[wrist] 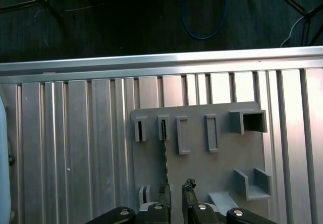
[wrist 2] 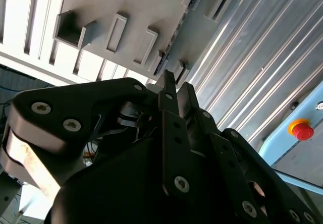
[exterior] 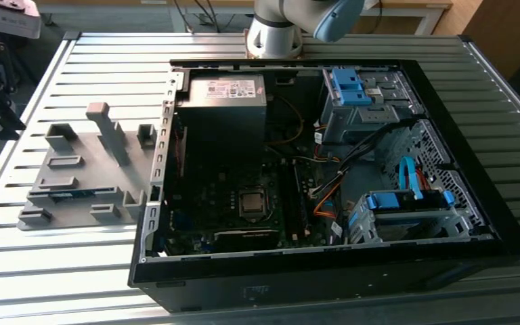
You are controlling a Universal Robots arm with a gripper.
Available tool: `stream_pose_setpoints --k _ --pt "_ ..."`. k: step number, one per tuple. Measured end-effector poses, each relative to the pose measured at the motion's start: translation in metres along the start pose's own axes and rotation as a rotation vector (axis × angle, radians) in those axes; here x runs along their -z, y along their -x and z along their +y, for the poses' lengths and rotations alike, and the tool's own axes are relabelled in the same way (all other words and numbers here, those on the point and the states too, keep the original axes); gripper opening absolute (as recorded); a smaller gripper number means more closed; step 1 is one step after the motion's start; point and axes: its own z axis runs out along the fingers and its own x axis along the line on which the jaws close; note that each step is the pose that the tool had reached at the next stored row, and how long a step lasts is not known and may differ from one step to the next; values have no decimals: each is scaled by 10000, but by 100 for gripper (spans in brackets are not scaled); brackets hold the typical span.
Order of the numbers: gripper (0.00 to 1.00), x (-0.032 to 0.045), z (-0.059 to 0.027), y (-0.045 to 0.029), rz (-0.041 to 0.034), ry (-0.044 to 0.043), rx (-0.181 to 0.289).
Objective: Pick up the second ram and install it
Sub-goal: 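Pick up the second ram and move it above second insertion slot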
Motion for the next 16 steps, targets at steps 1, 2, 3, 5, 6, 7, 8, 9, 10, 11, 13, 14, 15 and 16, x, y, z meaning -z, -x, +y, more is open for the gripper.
stream_pose_setpoints --k 1,2,3,5,6,7,8,9,10,11,13,14,15,16 --pt "24 -12 0 0 1 0 0" --pt "24 -24 0 0 3 -1 0" --pt "24 -36 -1 0 5 -1 0" --pt "24 -61 -1 0 9 -1 0" --pt "24 -75 -1 0 11 -1 0" --pt "24 -87 -2 -1 12 -1 0" --pt "24 -99 -2 -1 14 -1 0" --pt "24 -112 -2 -1 15 -1 0" --pt "24 -124 -2 -1 16 -1 0" --pt "24 -137 -2 -1 16 -1 0" --pt "24 -164 -3 -1 16 -2 0" --pt "24 -175 -3 -1 17 -1 0" --pt "24 -185 -3 -1 16 -1 0" --pt "24 -193 -4 -1 16 -1 0"
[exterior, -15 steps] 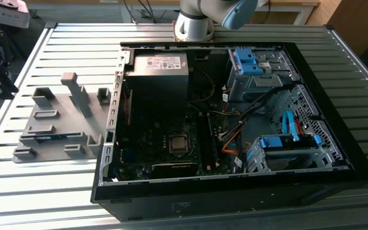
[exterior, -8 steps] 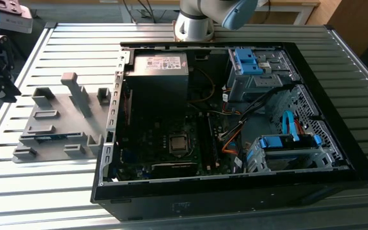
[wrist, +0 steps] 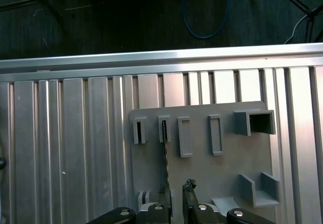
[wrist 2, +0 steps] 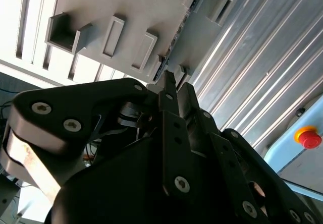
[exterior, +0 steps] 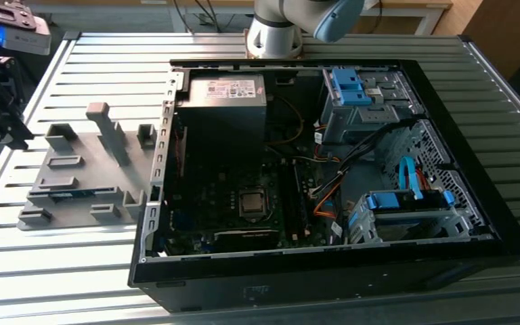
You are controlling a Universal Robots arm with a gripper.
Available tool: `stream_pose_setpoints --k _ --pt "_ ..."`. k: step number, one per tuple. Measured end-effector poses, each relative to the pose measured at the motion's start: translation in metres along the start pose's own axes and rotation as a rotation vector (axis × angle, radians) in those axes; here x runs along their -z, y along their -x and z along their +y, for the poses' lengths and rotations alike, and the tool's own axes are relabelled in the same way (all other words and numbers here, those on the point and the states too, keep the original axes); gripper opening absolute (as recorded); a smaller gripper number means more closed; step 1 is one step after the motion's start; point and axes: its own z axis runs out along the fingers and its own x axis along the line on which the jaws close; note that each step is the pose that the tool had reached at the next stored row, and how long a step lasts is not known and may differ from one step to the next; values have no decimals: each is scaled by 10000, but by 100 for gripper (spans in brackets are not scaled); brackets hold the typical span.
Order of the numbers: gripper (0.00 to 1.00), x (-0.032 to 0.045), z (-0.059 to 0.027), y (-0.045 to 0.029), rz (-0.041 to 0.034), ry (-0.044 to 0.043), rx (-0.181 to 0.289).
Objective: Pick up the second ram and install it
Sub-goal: 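Pick up the second ram and move it above second insertion slot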
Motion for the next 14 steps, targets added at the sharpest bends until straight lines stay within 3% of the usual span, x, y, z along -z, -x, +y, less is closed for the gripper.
stream_pose_setpoints --k 14 --pt "24 -117 8 -1 0 0 -1"
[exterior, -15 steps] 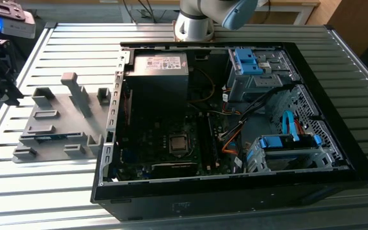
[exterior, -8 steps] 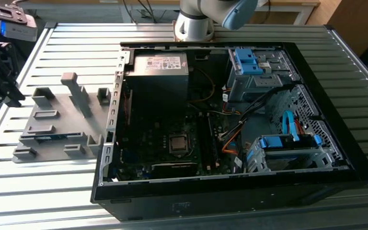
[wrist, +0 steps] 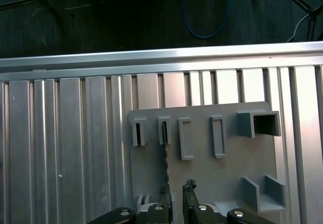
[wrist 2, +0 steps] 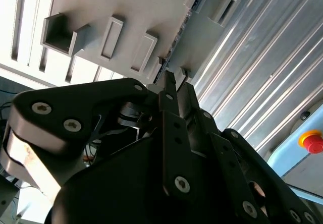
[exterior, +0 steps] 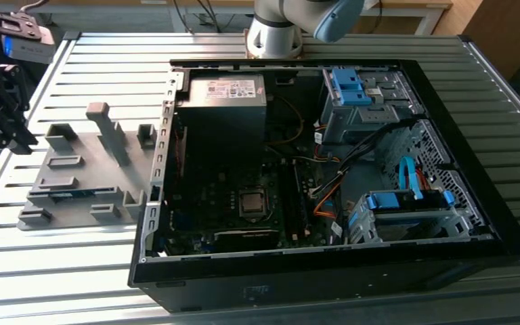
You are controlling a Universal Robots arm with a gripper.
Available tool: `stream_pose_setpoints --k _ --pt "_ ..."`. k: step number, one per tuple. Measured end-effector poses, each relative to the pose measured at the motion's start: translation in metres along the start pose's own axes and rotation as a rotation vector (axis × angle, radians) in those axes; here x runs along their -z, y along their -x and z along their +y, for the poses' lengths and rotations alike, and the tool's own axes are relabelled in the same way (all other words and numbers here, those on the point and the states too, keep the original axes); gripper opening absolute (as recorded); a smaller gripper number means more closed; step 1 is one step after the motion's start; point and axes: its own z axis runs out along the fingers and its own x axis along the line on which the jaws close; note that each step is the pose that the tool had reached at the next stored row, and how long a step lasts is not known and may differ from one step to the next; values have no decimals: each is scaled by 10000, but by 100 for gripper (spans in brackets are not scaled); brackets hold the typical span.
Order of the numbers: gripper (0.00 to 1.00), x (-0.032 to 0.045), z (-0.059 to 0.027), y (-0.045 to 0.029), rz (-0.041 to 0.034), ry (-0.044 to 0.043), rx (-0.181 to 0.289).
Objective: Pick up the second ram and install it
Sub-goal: 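Pick up the second ram and move it above second insertion slot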
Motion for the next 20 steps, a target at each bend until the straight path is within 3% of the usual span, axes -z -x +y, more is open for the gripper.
stream_pose_setpoints --k 20 --pt "24 -162 -3 -1 0 0 1"
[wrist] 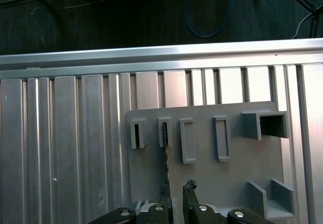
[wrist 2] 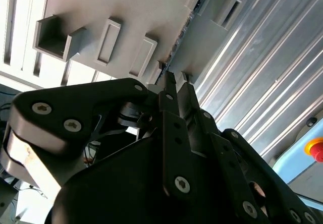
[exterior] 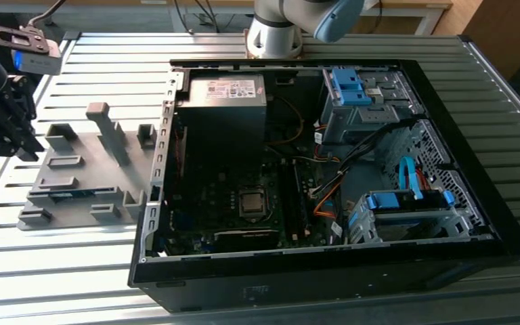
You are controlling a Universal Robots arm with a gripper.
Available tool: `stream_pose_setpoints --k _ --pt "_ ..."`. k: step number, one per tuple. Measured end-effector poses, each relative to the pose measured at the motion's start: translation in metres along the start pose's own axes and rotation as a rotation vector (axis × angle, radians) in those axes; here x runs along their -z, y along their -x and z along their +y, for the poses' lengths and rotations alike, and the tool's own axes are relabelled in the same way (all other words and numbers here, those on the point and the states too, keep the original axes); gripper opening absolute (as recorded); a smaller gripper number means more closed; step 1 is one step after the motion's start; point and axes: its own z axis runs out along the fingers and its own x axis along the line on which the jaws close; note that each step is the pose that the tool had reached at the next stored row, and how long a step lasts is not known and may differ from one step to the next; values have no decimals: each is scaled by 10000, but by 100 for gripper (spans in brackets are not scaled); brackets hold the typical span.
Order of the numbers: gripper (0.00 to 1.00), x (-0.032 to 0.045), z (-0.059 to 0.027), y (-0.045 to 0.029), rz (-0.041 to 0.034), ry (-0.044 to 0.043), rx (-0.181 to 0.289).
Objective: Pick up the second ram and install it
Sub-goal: 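Pick up the second ram and move it above second insertion slot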
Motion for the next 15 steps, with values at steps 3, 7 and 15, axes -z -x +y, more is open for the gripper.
stream_pose_setpoints --k 3,7,15 --pt "24 -20 0 0 0 0 0" --pt "24 -50 -1 0 0 0 0" --pt "24 -119 -2 -1 2 -1 0"
